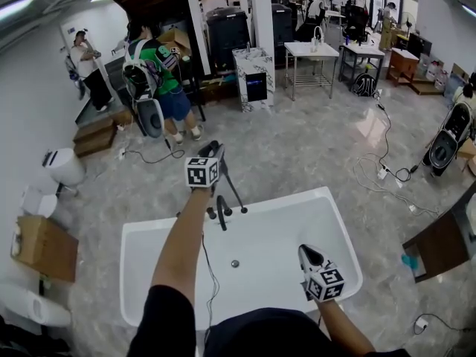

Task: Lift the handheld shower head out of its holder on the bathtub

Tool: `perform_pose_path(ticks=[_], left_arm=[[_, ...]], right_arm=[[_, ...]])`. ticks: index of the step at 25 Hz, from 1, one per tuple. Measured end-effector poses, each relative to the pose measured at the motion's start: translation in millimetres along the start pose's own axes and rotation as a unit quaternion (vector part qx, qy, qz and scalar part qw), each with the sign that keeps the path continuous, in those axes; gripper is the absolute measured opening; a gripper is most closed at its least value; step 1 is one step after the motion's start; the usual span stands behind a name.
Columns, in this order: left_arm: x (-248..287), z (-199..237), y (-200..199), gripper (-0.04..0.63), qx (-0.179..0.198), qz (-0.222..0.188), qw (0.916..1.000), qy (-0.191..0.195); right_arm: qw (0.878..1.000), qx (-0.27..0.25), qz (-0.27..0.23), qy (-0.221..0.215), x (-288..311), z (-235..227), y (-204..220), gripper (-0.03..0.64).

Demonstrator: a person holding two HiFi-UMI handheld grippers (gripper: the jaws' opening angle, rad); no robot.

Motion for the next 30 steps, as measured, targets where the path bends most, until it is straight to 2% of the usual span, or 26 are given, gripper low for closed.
perform_pose_path(ticks=[9,26,30], left_arm=[[-3.8,-0.5,0.3,0.13,-0.021,-0.002,0.9998,0.002],[0.8,-6.1,-0.1,0.13,-0.014,-0.003,0.9999,0.002],[3.3,-2.1,3.6,0.13,0.001,0.006,0.9999,0.009]], right_arm=[[1.0,-0.014,-0.006,-0.01,-2.3,9.1,-7.5,-0.002],[0.999,-0.036,-0.004,-0.012,0.1,4.8,-16.6,-0.002],[0.999,-0.039,0.001,-0.017,5.0,11.0,-15.3,-0.002]])
Point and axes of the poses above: the fingertips, and each gripper's own axes: x forward along the fingers, z to its left, y out of its underside, the point moved 10 cm from there along -x, backward along the fingers, and after that the axes turned 3 degrees about z, right-handed, at the moved point
